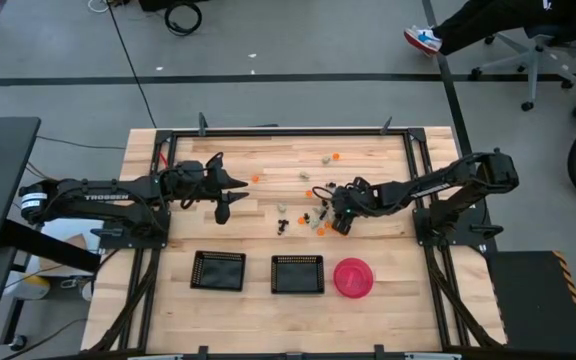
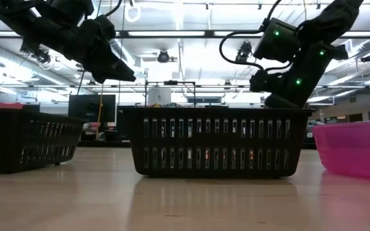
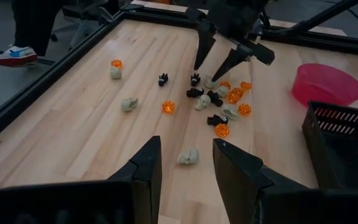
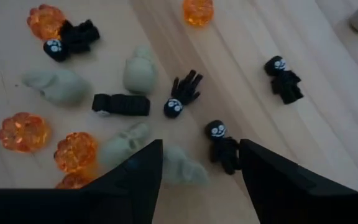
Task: Sort Halloween decoration
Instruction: Put the white skull toy into the right black bin
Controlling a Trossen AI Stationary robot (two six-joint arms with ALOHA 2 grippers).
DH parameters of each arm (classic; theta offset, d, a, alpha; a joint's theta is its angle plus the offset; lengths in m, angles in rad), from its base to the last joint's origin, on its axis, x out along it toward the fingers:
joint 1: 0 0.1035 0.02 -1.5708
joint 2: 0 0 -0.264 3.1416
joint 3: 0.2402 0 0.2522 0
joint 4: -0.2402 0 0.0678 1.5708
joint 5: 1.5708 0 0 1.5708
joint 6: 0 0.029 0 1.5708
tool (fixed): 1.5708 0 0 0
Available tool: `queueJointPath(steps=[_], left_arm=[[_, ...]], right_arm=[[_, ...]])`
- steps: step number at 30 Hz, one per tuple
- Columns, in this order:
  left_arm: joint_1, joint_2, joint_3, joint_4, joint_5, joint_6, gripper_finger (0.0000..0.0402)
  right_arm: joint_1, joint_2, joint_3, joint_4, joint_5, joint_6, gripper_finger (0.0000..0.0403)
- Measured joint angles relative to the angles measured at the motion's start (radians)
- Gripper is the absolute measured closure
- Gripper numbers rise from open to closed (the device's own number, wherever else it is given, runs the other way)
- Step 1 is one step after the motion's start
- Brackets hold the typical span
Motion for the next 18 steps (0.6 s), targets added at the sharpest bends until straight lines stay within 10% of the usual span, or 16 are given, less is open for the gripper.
queueJointPath(steps=[18], left_arm=[[0.0, 0.0, 0.0, -0.004, 0.0, -0.001, 0.0285]], right_arm=[[0.019, -0.001, -0.101, 0.093, -0.015, 0.02, 0.0194]])
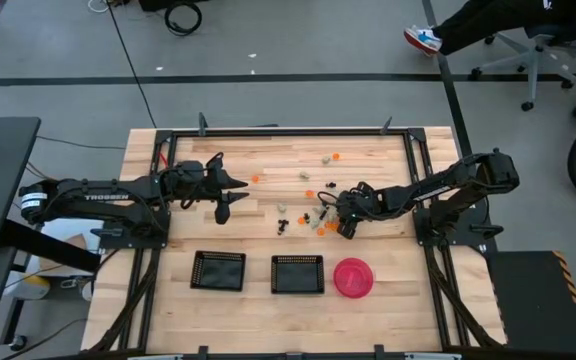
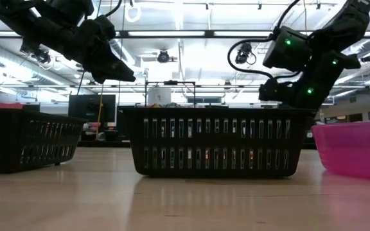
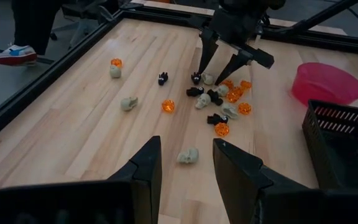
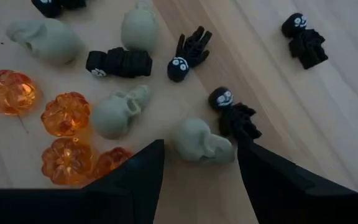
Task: Sort Halloween decoration
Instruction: Put the white skull toy into the right black bin
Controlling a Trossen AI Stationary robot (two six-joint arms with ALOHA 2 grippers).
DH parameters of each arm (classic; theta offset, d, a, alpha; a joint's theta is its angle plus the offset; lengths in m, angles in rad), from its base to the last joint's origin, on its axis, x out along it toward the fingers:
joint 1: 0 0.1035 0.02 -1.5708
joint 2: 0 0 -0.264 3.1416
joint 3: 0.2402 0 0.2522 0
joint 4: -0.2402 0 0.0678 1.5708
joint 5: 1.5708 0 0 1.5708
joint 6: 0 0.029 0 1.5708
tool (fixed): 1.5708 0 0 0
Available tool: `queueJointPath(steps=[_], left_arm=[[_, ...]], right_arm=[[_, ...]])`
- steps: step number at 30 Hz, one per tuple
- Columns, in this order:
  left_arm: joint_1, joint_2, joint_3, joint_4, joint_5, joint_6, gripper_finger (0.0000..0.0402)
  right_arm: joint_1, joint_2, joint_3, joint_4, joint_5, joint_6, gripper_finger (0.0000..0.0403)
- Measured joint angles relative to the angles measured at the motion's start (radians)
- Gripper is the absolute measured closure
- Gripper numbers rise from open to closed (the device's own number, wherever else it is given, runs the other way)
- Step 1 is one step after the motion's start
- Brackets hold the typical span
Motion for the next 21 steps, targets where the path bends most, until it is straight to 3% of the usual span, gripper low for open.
queueJointPath(steps=[12, 21], left_arm=[[0.0, 0.0, 0.0, -0.003, 0.0, 0.0, 0.0285], [0.0, 0.0, 0.0, -0.003, 0.0, 0.0, 0.0285]], right_arm=[[0.0, 0.0, -0.03, 0.085, -0.001, -0.027, 0.0217], [-0.001, 0.002, -0.03, 0.099, -0.002, -0.027, 0.0271]])
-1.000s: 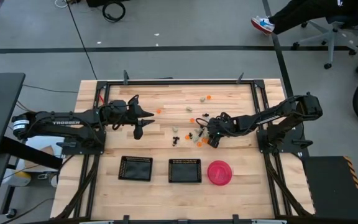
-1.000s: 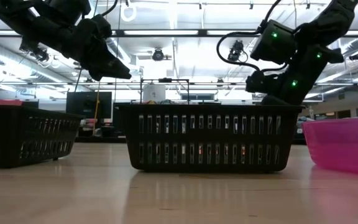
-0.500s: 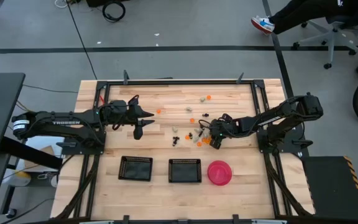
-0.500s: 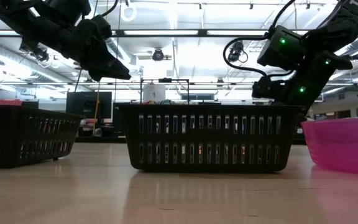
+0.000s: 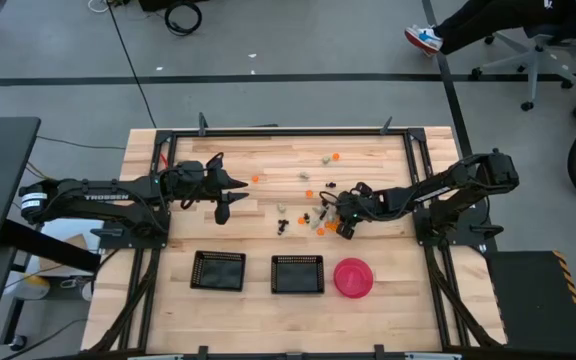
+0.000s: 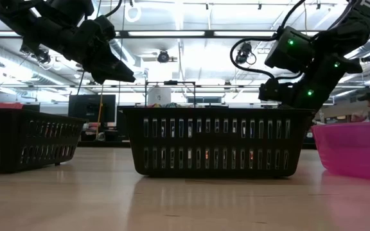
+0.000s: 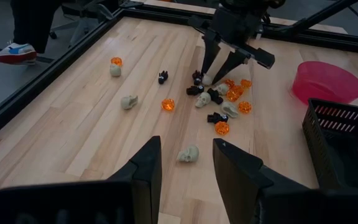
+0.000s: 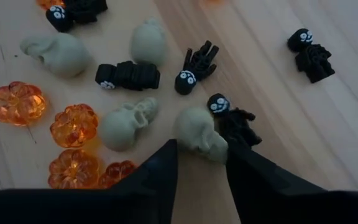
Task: Sort Halloween decoration
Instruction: Put the white skull toy into the right black bin
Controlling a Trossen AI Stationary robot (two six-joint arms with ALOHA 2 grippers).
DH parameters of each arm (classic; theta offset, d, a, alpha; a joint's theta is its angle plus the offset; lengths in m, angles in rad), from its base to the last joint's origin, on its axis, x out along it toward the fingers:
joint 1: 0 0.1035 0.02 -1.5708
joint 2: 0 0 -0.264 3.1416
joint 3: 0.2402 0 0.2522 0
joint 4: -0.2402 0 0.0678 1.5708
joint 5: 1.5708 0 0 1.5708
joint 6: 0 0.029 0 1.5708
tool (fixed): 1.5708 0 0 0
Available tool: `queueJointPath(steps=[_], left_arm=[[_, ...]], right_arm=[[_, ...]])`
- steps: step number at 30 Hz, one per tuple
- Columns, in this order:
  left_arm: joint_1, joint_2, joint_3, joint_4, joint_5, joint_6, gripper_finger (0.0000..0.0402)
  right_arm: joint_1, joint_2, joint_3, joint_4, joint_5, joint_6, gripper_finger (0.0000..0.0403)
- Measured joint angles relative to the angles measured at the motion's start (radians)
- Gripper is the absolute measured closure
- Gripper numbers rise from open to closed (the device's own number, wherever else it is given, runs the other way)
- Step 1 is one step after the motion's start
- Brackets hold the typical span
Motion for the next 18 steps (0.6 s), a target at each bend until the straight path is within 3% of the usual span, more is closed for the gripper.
queueJointPath(steps=[9, 18], left_arm=[[0.0, 0.0, 0.0, 0.0, 0.0, 0.0, 0.0285], [0.0, 0.0, 0.0, 0.0, 0.0, 0.0, 0.0285]], right_arm=[[0.0, 0.0, 0.0, 0.001, 0.0, -0.006, 0.0296], [-0.001, 0.0, 0.0, 0.084, 0.0, -0.05, 0.0275]])
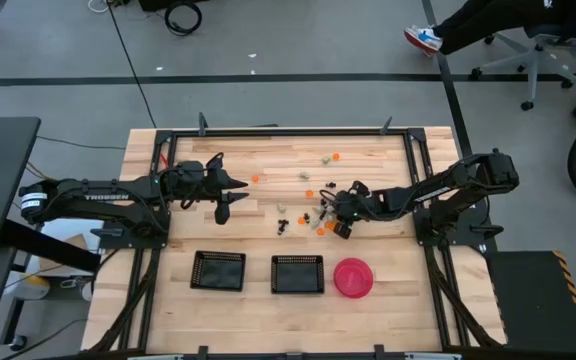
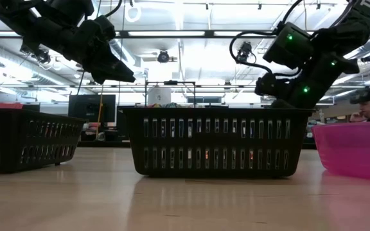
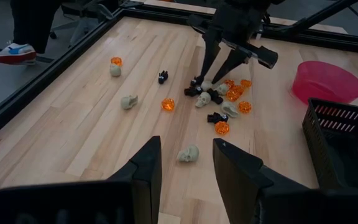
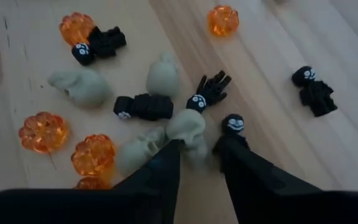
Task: Sort Halloween decoration
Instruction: Put the white skull toy into the right black bin
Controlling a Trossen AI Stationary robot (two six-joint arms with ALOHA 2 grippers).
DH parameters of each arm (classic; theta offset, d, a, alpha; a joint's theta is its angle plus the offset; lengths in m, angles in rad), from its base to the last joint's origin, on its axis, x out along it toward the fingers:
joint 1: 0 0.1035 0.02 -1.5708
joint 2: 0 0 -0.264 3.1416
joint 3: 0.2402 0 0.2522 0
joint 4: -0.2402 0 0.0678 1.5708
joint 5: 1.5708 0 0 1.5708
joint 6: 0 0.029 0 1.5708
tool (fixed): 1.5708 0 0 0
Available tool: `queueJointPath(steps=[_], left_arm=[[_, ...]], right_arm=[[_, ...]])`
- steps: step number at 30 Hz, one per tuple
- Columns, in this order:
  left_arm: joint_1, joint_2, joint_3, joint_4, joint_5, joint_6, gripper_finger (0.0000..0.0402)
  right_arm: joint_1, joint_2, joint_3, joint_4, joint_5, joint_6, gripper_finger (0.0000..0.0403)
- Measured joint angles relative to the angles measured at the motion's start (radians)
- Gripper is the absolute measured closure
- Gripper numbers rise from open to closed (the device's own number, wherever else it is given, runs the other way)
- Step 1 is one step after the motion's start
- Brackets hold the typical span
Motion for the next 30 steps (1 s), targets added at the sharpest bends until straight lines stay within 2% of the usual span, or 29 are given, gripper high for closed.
queueJointPath(steps=[14, 22, 30], left_arm=[[0.0, 0.0, 0.0, 0.0, 0.0, 0.0, 0.0285], [0.0, 0.0, 0.0, -0.009, 0.0, 0.0, 0.0285], [0.0, 0.0, 0.0, -0.014, 0.0, 0.0, 0.0285]], right_arm=[[-0.006, 0.023, 0.001, 0.101, 0.007, -0.044, 0.0208], [-0.006, 0.132, 0.005, 0.177, 0.047, -0.071, 0.0213], [-0.007, 0.094, 0.004, 0.105, 0.009, -0.065, 0.0215]])
